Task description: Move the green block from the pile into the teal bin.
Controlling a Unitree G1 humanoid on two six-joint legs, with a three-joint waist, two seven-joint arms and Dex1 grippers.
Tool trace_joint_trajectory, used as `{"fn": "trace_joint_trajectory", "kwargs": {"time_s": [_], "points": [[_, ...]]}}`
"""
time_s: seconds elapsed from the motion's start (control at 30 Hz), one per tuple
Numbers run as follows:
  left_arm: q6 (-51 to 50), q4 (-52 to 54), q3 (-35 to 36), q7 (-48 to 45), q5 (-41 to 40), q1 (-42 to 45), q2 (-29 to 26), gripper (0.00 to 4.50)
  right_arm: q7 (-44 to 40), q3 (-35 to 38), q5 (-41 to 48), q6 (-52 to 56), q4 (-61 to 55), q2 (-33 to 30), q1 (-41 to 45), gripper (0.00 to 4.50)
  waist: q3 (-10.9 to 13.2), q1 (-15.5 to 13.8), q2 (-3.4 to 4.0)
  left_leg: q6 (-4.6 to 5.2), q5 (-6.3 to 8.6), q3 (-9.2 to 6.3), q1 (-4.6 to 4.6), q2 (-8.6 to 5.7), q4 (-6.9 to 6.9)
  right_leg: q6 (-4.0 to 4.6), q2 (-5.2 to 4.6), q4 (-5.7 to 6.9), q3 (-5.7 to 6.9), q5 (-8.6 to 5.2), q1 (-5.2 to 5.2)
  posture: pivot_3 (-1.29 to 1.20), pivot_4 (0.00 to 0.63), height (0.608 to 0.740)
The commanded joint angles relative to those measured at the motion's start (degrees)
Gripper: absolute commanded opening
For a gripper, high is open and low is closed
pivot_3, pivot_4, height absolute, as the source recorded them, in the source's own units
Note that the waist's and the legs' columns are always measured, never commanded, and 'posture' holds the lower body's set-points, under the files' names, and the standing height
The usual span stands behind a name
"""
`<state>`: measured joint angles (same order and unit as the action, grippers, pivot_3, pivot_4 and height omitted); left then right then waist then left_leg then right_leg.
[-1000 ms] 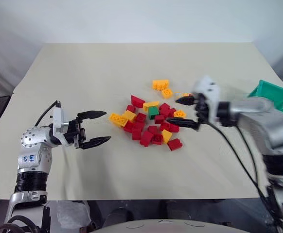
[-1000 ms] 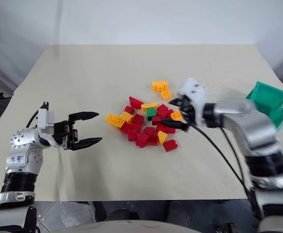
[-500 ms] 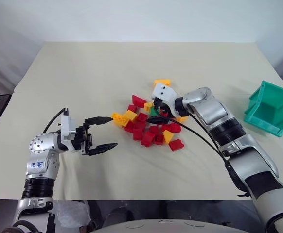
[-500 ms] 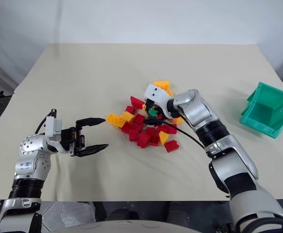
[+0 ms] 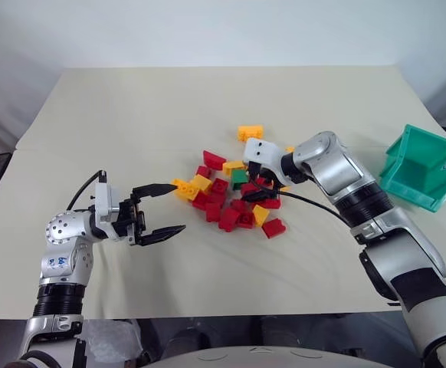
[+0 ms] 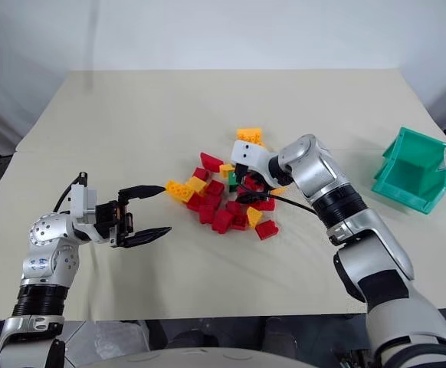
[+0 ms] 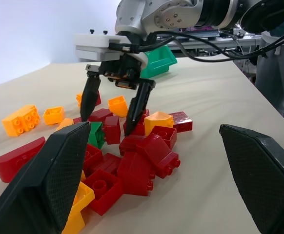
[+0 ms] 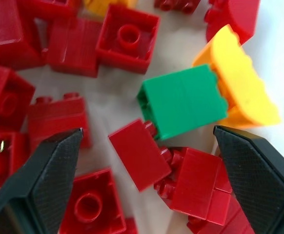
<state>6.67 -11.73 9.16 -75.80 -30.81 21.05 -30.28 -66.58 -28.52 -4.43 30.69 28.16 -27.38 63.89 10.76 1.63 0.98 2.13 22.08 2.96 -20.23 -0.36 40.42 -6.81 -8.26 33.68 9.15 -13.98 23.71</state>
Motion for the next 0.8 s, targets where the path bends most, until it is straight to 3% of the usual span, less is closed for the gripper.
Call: {"fn": "trace_joint_trajectory", "kwargs": {"time_s": [0.03, 0.47, 0.6, 0.8], "points": [[0.7, 1.5, 0.9, 0.3, -0.4, 0.0, -0.5, 4.5, -0.6, -0.2, -1.0, 0.7, 0.6, 1.3, -0.3, 4.46, 0.0, 0.0, 0.0, 0.0, 0.0, 0.0, 0.0, 0.0, 0.0, 0.0, 0.0, 0.0, 0.0, 0.0, 0.0, 0.0, 0.15, 0.74], [1.1, 0.6, 1.0, 0.8, -0.3, 0.9, -0.4, 4.5, 4.8, 2.0, -3.9, -6.8, 18.2, 11.2, 6.2, 4.46, 0.0, 0.0, 0.0, -0.02, -0.02, -0.04, 0.01, -0.05, 0.02, 0.0, -0.03, 0.05, -0.02, 0.0, -0.01, 0.0, 0.15, 0.74], [1.2, 1.0, 1.1, 1.2, -0.4, 0.4, -0.3, 4.5, 4.4, 2.7, -4.1, -8.2, 18.4, 11.2, 6.3, 3.64, 0.0, 0.1, 0.0, -0.02, -0.02, -0.06, 0.01, -0.05, 0.01, 0.0, -0.03, 0.05, -0.01, 0.0, -0.01, 0.0, 0.15, 0.74], [1.3, 0.6, 0.9, 1.3, -0.4, 0.8, -0.2, 4.5, 4.0, 4.7, -3.8, -7.0, 14.3, 9.2, 5.5, 1.58, 0.0, 0.1, 0.01, -0.02, -0.02, -0.05, -0.01, -0.04, 0.01, 0.0, -0.03, 0.04, -0.02, 0.0, 0.01, 0.0, 0.15, 0.74]]}}
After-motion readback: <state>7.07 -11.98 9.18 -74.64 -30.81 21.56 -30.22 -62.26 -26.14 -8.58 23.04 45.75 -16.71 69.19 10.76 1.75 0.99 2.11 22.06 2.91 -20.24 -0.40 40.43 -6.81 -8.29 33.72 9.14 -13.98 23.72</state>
